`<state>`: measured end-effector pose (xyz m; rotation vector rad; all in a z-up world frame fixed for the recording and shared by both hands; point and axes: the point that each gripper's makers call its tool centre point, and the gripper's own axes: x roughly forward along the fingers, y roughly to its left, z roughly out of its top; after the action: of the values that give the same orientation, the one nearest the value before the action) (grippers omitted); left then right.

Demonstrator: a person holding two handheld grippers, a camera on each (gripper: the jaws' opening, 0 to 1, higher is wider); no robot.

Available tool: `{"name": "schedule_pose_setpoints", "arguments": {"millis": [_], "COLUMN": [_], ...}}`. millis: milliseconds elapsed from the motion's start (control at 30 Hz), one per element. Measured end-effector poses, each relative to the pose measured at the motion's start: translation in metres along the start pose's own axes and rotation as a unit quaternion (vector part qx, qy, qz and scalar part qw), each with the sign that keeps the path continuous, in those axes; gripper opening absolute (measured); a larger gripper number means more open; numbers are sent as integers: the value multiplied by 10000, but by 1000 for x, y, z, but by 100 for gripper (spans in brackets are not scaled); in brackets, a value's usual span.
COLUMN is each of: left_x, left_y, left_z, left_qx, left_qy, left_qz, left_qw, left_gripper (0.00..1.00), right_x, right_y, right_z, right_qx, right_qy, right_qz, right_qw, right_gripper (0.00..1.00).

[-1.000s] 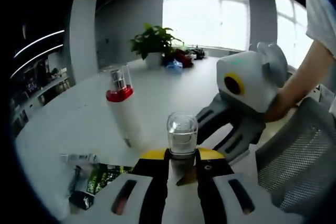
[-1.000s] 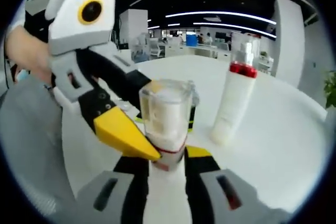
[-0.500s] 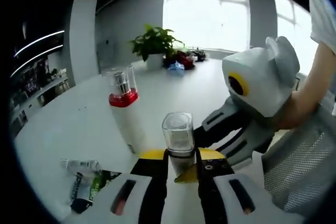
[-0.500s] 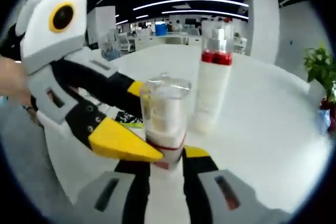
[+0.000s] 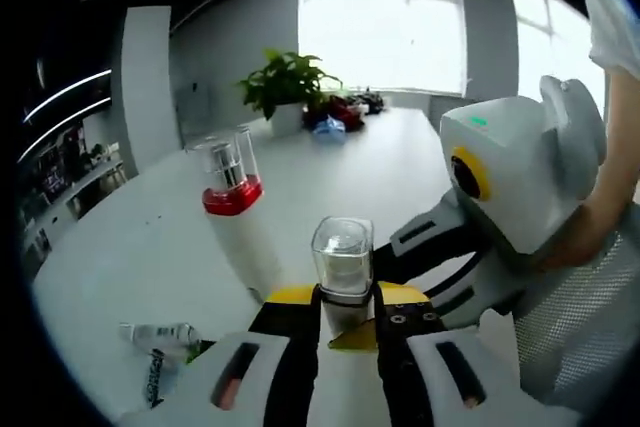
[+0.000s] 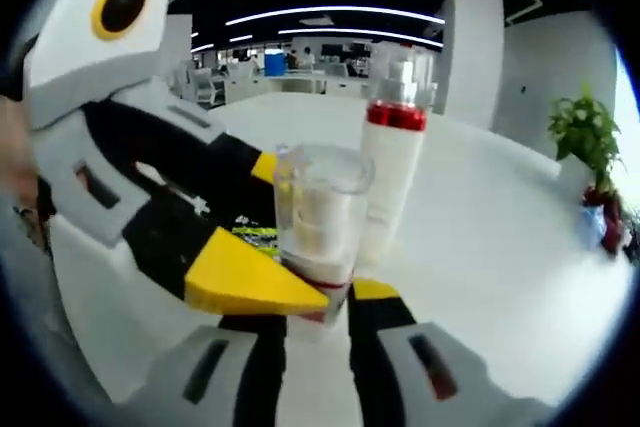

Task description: Arrange the skincare products in the storage area until every visible bottle or jar stands upright without overlapping.

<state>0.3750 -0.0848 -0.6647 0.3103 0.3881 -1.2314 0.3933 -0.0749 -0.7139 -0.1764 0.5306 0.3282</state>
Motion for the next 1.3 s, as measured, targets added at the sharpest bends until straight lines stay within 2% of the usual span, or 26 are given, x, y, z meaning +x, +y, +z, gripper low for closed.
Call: {"name": "schedule_pose_setpoints", "arguments": {"millis": [267,567,733,1067,1200,1300], "left_x": [9,17,20,7,-5,-12], "left_y": [6,10,15,22,29,36], "left_z": [2,6,6,6,6,1], "left_qx": [267,345,312,47,-332,-470], "left_qy": [101,81,104,81,-63,-35], "left_qz": [-80,-174,-157,43,264,397], "left_qw": [9996,9992,9993,9999,9991,9981], "left_gripper": [18,18,18,24,26,28], "right_x": [1,-2,3,9,11,13], "right_y": [-8,-19,-23,-27,-27,-27], "right_z": [-2,0,2,5,5,6], "right_qx": [261,498,486,556,590,581], "right_qy": [-6,-78,-124,-159,-176,-182], "right_qz": [-295,-552,-634,-720,-730,-731], "right_qw": [9992,9972,9967,9957,9954,9955], "right_gripper": [23,20,20,20,20,20]}}
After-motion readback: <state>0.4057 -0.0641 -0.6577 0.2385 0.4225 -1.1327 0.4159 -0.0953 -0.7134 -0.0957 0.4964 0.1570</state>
